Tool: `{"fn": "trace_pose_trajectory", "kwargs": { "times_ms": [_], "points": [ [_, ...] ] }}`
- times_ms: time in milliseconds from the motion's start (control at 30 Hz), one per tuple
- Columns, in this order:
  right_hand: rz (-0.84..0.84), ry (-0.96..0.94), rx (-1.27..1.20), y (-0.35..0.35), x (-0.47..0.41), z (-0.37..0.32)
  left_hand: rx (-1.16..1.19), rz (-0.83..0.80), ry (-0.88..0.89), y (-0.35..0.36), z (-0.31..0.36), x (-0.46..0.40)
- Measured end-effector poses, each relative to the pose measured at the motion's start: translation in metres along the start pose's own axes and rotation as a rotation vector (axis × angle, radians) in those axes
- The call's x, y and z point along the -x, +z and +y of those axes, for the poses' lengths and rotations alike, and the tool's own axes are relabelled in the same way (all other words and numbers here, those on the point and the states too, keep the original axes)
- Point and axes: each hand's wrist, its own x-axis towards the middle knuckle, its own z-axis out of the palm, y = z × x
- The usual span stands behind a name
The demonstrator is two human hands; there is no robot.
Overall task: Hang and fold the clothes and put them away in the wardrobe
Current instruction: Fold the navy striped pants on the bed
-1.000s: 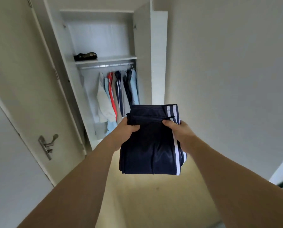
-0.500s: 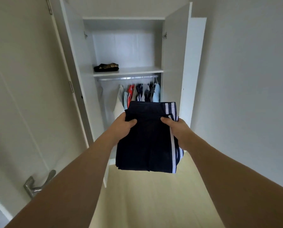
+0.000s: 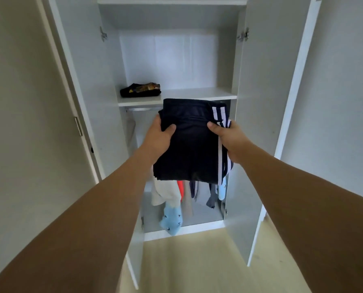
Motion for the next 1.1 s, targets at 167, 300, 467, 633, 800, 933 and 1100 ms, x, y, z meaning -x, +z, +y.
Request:
{"fn": "trace_pose_trajectory", "kwargs": {
  "times_ms": [167,300,467,633,800,933,1100],
  "points": [
    [0.013,0.009,0.006,0.005,-0.113,0.022,-0.022,0.003,-0.006,0.022,-0.048,-0.11],
    [-0.017,-0.001,-0.008,0.003,-0.205,0.04,-0.025,0.039,0.005,0.043,-0.08,-0.194],
    [-0.083,-0.028,-0.008,0.003,-0.334,0.044,-0.028,0.092,0.017,0.064,-0.101,-0.309],
    [-0.136,-0.033,0.017,0.023,-0.447,0.038,-0.054,0.155,0.026,0.062,-0.111,-0.411],
    [-0.123,-0.049,0.056,0.058,-0.562,0.03,-0.123,0.203,0.061,0.049,-0.122,-0.527],
    [-0.078,-0.121,0.084,0.091,-0.645,0.017,-0.225,0.237,0.098,0.032,-0.13,-0.62],
    [-0.063,-0.065,0.116,0.144,-0.751,-0.009,-0.349,0.247,0.029,-0.005,-0.129,-0.736]
  ]
}}
